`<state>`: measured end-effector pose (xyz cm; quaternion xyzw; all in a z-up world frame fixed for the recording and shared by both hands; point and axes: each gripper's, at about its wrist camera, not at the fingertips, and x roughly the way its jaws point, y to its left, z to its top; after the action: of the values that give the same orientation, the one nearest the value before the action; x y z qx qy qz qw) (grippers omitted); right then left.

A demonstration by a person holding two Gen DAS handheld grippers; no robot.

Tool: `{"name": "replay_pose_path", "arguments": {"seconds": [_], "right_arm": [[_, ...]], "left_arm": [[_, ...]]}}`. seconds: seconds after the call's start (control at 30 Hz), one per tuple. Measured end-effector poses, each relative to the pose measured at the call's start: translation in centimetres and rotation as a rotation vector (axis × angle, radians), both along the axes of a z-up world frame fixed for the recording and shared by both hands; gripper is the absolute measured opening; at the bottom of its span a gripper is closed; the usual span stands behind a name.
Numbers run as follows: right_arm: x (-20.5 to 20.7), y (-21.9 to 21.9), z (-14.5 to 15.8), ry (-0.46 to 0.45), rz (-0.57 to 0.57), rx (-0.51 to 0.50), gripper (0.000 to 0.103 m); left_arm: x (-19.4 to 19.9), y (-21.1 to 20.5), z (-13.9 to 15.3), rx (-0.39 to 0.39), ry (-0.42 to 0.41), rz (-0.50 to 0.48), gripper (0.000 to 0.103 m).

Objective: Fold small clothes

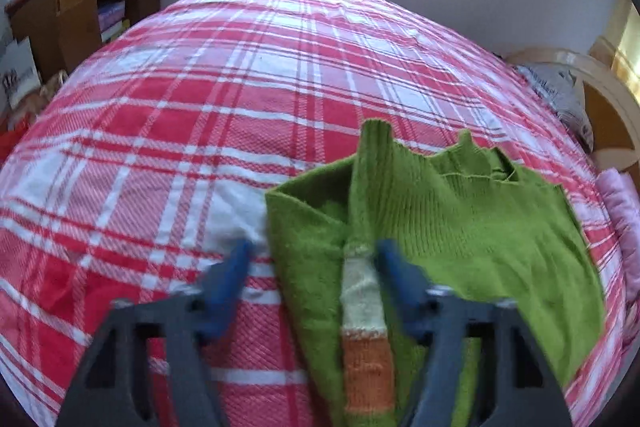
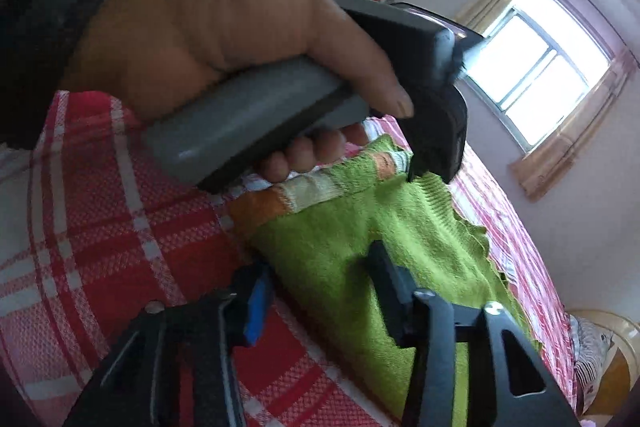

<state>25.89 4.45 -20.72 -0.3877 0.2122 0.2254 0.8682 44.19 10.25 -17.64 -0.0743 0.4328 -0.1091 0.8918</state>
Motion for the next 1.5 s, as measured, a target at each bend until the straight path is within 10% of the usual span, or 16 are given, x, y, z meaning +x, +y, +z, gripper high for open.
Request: {"name": "replay_pose_path", "arguments": {"seconds": [0.1, 0.2, 0.97, 1.17, 1.27, 1.33, 1.5], "right_arm": [[-0.6, 0.8, -0.5, -0.009, 0.025, -0.028, 0.022], [-0.9, 0.7, -0.9, -0.028, 0.034, -0.034, 0.012], [-2.5, -13.1, 7.7, 0.164, 0.023, 0.623, 0.0], [-1.4, -12.8, 6.0, 0.224, -0.002, 0.545, 0.0], [-2.3, -12.1, 4.5, 0.177, -0.024, 0.437, 0.023], [-3.0, -11.2, 3.8, 0.175, 0.01, 0.398, 0.065], [-3.8, -6.2, 2.3, 0.094, 0.028, 0.219, 0.066]], "left_arm": [[-0.1, 0.1, 0.2, -0.015, 0.001, -0.015, 0.014], [-0.2, 0.5, 0.6, -0.063, 0.016, 0.001, 0.011], [-1.5, -2.1, 6.3, -0.29, -0.032, 0.0, 0.01], [-0.9, -2.8, 6.8, -0.2, -0.032, -0.009, 0.01], [-0.6, -1.5, 6.2, -0.2, -0.02, -0.006, 0.01], [-0.7, -0.8, 5.7, -0.194, -0.019, -0.009, 0.01], [-0.7, 0.9, 4.7, -0.237, -0.015, -0.024, 0.01]]}}
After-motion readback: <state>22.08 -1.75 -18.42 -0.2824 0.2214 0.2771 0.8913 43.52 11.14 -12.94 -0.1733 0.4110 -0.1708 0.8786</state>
